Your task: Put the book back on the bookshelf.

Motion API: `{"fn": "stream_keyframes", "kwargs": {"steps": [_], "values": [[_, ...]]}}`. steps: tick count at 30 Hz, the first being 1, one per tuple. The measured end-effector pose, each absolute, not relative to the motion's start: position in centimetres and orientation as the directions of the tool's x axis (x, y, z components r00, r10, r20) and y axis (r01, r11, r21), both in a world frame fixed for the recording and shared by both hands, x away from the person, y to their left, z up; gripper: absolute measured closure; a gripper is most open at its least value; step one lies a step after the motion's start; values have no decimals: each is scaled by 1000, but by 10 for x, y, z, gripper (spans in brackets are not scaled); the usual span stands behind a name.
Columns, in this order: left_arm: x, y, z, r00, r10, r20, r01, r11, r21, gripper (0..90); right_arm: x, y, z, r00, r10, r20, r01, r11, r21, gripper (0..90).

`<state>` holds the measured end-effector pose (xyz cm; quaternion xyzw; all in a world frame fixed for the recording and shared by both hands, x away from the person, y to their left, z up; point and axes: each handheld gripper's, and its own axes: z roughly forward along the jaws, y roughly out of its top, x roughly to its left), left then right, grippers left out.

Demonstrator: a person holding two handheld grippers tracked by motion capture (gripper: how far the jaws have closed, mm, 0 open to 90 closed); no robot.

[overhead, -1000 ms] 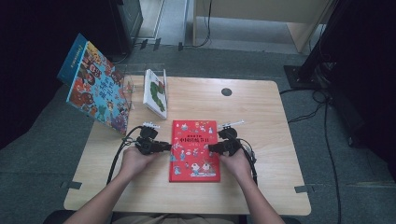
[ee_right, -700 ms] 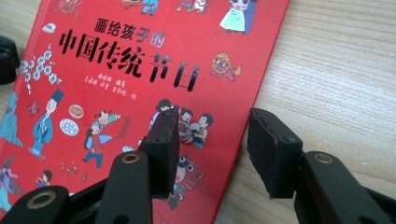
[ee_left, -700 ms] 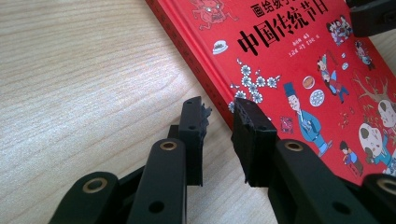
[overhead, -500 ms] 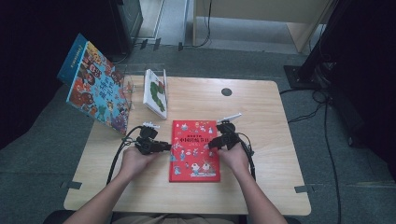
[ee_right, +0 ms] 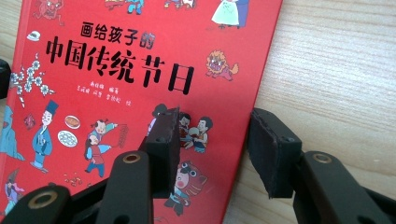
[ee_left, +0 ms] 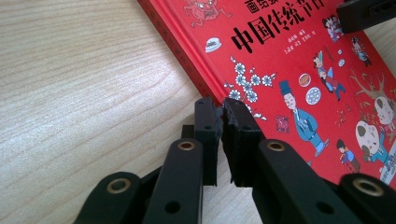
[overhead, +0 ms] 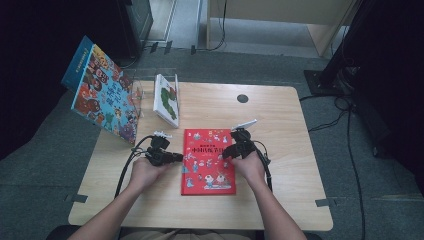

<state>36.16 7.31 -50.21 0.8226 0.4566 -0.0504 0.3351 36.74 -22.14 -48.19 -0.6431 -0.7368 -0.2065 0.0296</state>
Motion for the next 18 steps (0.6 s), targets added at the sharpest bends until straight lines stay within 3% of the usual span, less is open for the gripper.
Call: {"fn": "stream_keyframes", "kwargs": {"steps": [18], "values": [[364,74,-503,541,723,-429,817,-332,471,900,369,-225,-482,-178,929,324,960,92,263,580]]}}
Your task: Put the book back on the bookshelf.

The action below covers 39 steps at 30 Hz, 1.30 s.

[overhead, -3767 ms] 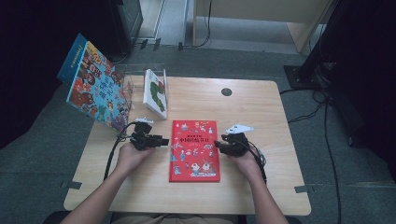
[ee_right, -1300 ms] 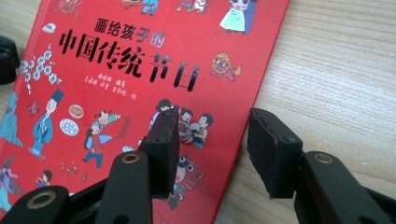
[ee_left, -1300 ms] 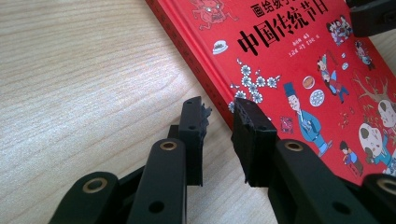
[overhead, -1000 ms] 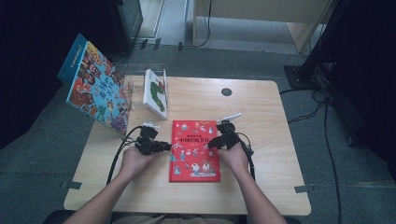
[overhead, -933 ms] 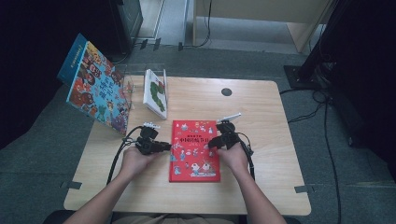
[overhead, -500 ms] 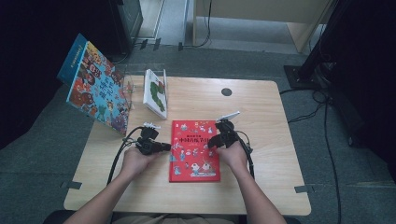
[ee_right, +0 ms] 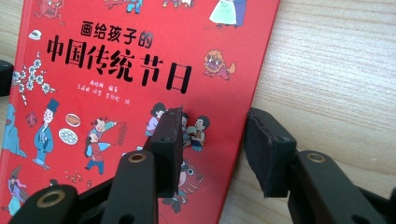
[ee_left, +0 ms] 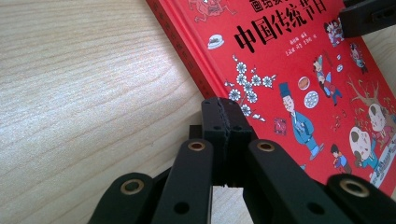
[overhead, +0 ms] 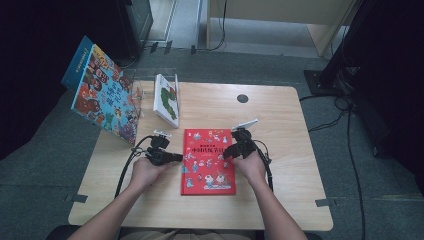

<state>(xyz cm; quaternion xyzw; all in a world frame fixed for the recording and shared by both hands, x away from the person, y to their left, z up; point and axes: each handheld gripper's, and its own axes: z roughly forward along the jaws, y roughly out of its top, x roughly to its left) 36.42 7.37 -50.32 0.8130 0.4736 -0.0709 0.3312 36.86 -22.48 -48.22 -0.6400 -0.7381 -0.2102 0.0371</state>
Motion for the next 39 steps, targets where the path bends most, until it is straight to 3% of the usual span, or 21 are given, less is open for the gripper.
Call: {"fn": "stream_keyframes", "kwargs": {"steps": [24,39], "values": [[364,74,-504,549,718,-428,812,-336,477,900,367,-226,-461,-188,927,326,958,99,270,596],[364,74,-504,541,718,-439,817,-324,477,900,367,-220,-407,-218,884,413,951,98,294,604]]}}
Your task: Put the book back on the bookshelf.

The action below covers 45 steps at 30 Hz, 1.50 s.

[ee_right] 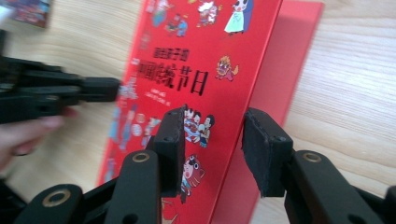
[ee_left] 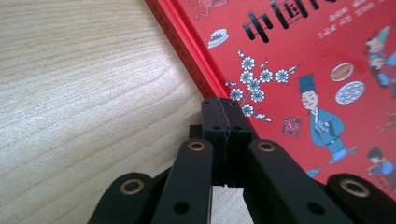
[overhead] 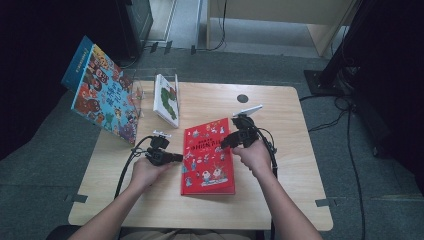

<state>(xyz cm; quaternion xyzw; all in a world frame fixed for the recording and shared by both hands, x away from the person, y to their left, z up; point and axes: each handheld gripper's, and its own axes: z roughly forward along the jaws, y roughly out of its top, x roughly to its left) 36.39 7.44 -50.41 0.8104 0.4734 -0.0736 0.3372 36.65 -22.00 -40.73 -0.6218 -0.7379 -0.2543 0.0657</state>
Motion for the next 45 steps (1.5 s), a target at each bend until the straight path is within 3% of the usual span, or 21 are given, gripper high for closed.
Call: {"fn": "stream_keyframes", "kwargs": {"steps": [10,18,26,30,34,45], "values": [[364,75,-504,537,718,-443,821,-322,472,900,372,-194,-380,-213,858,468,959,92,268,641],[365,76,-505,523,716,-463,830,-303,468,900,384,-165,-376,-231,861,452,963,136,233,680],[365,78,-505,516,714,-472,834,-296,465,879,397,-140,-372,-241,881,408,965,171,199,792],[366,80,-504,506,715,-482,840,-282,465,837,400,-133,-371,-247,889,386,964,183,195,816],[369,81,-504,487,703,-519,854,-260,450,709,403,-130,-369,-247,895,372,965,190,183,827],[370,77,-502,496,682,-537,854,-272,443,596,407,-126,-364,-239,900,364,969,199,144,875]]}}
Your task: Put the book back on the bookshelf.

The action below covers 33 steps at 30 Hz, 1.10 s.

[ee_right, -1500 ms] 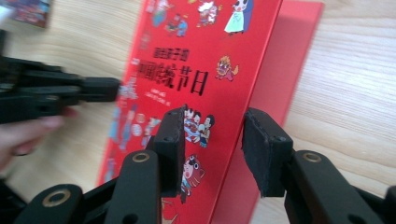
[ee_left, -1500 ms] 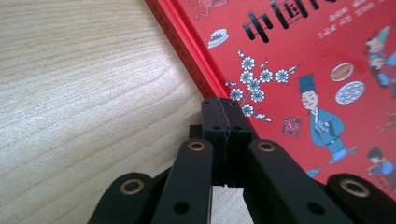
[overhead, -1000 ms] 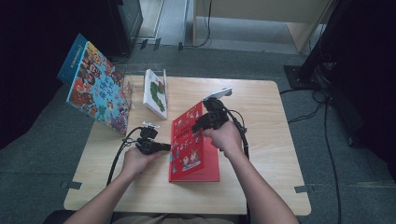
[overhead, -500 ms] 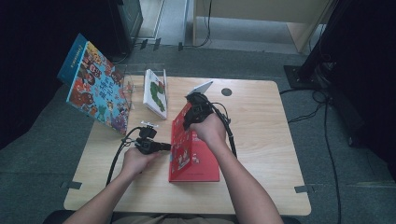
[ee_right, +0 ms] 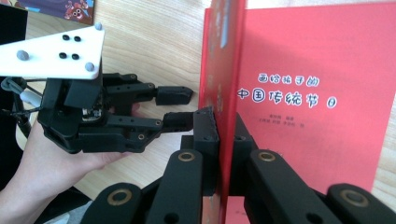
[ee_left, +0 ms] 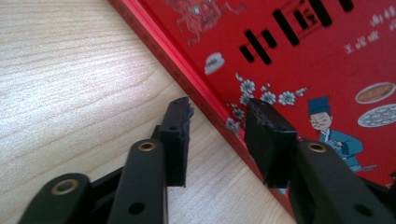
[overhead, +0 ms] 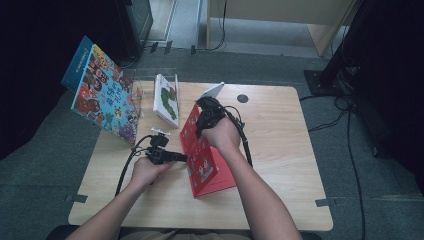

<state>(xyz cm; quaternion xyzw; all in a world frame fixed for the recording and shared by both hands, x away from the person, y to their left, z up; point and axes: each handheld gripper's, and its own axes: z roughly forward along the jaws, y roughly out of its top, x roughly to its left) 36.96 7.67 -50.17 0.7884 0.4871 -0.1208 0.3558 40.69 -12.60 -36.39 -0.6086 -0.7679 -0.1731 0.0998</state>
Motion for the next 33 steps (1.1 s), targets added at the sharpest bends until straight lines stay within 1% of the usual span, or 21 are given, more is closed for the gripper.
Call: {"fn": "stream_keyframes", "kwargs": {"steps": [5,10,17,23,27,33], "values": [[370,78,-501,508,677,-533,846,-276,456,574,408,-125,-360,-255,905,339,965,217,146,879],[371,77,-501,513,674,-531,844,-283,456,561,410,-128,-358,-251,915,317,966,214,147,880],[372,77,-501,507,673,-539,847,-275,454,532,414,-134,-359,-222,924,312,971,183,151,880],[373,77,-500,507,669,-544,848,-272,456,508,414,-128,-352,-220,931,292,972,185,143,881],[373,77,-499,505,668,-547,849,-269,455,496,414,-128,-346,-225,929,294,970,186,153,881],[373,73,-494,527,661,-534,836,-294,462,469,409,-138,-332,-235,916,325,966,184,179,882]]}}
